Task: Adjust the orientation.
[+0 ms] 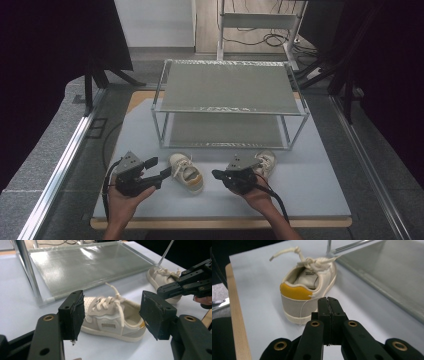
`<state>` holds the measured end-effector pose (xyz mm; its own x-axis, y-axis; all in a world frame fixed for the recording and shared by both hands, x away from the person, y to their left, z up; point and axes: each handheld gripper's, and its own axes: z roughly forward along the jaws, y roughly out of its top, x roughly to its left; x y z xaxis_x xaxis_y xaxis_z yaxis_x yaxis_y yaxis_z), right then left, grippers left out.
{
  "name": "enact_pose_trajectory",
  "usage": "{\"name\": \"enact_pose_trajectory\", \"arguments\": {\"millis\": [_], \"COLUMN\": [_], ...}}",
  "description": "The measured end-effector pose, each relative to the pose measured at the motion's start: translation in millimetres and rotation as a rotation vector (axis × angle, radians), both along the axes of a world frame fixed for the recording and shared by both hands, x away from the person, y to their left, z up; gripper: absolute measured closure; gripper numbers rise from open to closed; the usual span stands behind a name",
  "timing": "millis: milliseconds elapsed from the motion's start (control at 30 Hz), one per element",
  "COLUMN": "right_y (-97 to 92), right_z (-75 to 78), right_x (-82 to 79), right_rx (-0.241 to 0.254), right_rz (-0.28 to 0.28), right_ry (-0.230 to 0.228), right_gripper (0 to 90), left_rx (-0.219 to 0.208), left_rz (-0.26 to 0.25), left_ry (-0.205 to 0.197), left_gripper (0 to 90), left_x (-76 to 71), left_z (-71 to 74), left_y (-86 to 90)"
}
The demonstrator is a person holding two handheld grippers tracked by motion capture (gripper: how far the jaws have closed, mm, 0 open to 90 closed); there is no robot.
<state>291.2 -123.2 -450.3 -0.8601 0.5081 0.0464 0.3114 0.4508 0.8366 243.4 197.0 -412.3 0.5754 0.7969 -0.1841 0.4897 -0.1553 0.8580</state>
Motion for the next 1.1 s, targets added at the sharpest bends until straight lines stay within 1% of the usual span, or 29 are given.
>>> {"name": "enact_pose_trajectory", "arguments": {"millis": [33,133,167,333,400,433,500,533,633,700,733,800,867,900,933,967,1100], "right_y": [5.6,10.0,14.7,23.6,29.8,31.1,31.8,33.6,37.3,45.3,45.3,52.9,55.4,60.9,60.9,66.0,72.3], "right_z": [-5.2,-9.1,-12.8,-18.4,-21.2,-21.6,-21.6,-21.5,-21.3,-22.3,-22.3,-23.7,-23.7,-23.7,-23.7,-23.9,-24.9], "right_x": [1.3,1.8,2.0,2.0,0.5,-0.1,-0.2,-1.6,-4.3,-8.3,-8.3,-9.9,-9.7,-9.8,-9.8,-10.5,-11.5], "right_rx": [-0.015,-0.03,-0.045,-0.069,-0.081,-0.086,-0.084,-0.075,-0.078,-0.082,-0.082,-0.078,-0.075,-0.075,-0.075,-0.077,-0.078], "right_rz": [0.004,0.005,0.009,0.021,0.037,0.037,0.042,0.061,0.074,0.094,0.094,0.105,0.11,0.118,0.118,0.128,0.146], "right_ry": [0.007,0.009,0.011,0.009,0.007,-0.001,0.004,0.007,0.003,0.002,0.002,0.0,0.006,0.008,0.008,0.008,0.014], "right_gripper": [89.4,89.4,89.4,89.4,89.4,89.4,89.4,89.4,89.4,89.3,89.3,89.3,89.2,88.8,88.8,88.3,87.5], "left_rx": [-0.002,-0.003,-0.003,0.0,-0.003,-0.004,-0.003,-0.004,-0.004,-0.008,-0.008,-0.009,-0.015,-0.017,-0.017,-0.017,-0.017], "left_rz": [0.004,0.004,0.003,0.002,-0.001,-0.002,-0.004,-0.006,-0.009,-0.012,-0.012,-0.016,-0.017,-0.019,-0.019,-0.02,-0.02], "left_ry": [0.004,0.004,0.004,0.006,0.002,0.001,0.001,0.001,0.001,-0.002,-0.002,-0.004,-0.004,-0.003,-0.003,-0.002,-0.001], "left_gripper": [36.3,36.3,36.3,36.3,36.4,36.4,36.4,36.5,36.4,36.5,36.4,36.5,36.5,36.5,36.5,36.5,36.5], "left_x": [0.0,-0.6,-1.1,-1.5,-1.9,-2.0,-2.1,-2.0,-1.8,-1.6,-1.6,-1.5,-1.2,-1.3,-1.3,-2.3,-3.9], "left_z": [-1.0,-0.7,-0.9,-1.5,-0.7,-0.3,0.1,0.5,1.3,2.4,2.4,3.2,3.2,2.7,2.7,1.9,1.0], "left_y": [0.3,-0.2,-0.9,-1.2,-0.9,-1.0,-1.0,-1.3,-1.2,-0.9,-0.9,0.1,1.5,3.1,3.1,4.5,6.6]}}
